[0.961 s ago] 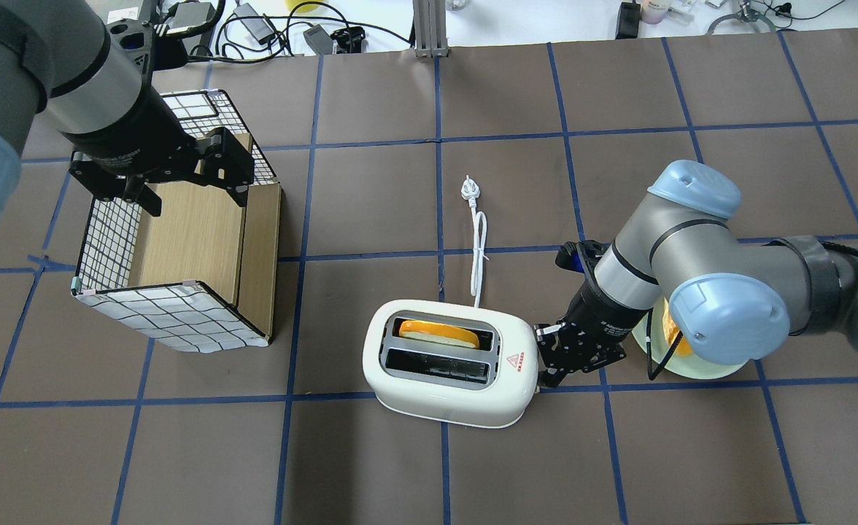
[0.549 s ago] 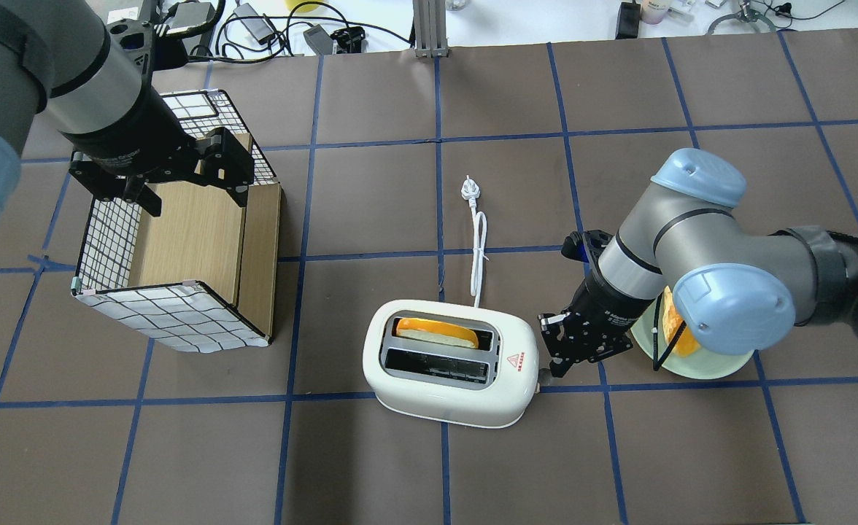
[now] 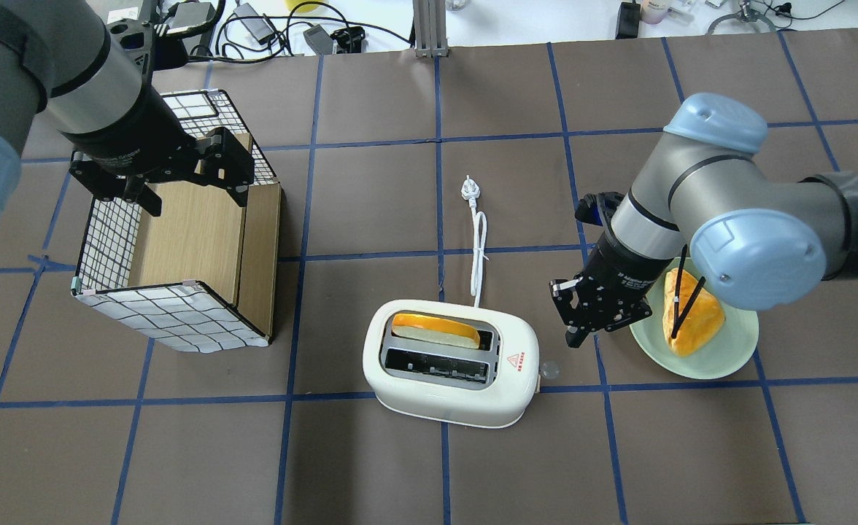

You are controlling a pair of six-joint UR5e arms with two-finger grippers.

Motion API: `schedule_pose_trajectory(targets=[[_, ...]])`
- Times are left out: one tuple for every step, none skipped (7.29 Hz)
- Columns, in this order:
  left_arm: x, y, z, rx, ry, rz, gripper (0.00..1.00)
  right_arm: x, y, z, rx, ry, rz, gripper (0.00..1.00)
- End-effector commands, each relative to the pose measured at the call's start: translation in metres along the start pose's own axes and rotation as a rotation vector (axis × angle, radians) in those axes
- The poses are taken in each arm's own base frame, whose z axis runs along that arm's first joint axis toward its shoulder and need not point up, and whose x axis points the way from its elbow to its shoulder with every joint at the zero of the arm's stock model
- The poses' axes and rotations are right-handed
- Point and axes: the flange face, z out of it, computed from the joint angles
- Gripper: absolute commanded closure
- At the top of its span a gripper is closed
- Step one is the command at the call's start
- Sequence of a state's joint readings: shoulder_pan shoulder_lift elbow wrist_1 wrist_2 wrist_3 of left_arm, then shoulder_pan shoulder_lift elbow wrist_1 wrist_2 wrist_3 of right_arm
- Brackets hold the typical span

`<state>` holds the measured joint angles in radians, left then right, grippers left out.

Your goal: Press toaster with right arm

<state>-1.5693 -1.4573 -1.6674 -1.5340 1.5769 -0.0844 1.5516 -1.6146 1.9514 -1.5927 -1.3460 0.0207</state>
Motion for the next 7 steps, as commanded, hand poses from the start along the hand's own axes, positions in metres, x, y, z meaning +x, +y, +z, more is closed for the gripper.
schedule_pose_trajectory(targets=[[0.0,0.0,0.0,0.0,0.0,0.0,0.0,-0.004,0.012,-0.069,0.152,0.117,0.0,0.46],[0.0,0.0,0.0,0.0,0.0,0.0,0.0,-0.008,0.011,-0.099,0.222,0.146,-0.017,0.17],[0.0,0.0,0.0,0.002,0.0,0.0,0.0,-0.013,0.002,-0.129,0.35,0.17,-0.041,0.0],[0.0,0.0,0.0,0.0,0.0,0.0,0.0,-0.017,-0.007,-0.147,0.48,0.173,-0.061,0.0],[0.0,0.0,0.0,0.0,0.0,0.0,0.0,-0.018,-0.014,-0.156,0.563,0.174,-0.071,0.0],[0.0,0.0,0.0,0.0,0.0,0.0,0.0,-0.013,-0.015,-0.159,0.571,0.238,-0.088,0.0],[0.0,0.0,0.0,0.0,0.0,0.0,0.0,-0.012,-0.014,-0.164,0.554,0.286,-0.17,0.0]])
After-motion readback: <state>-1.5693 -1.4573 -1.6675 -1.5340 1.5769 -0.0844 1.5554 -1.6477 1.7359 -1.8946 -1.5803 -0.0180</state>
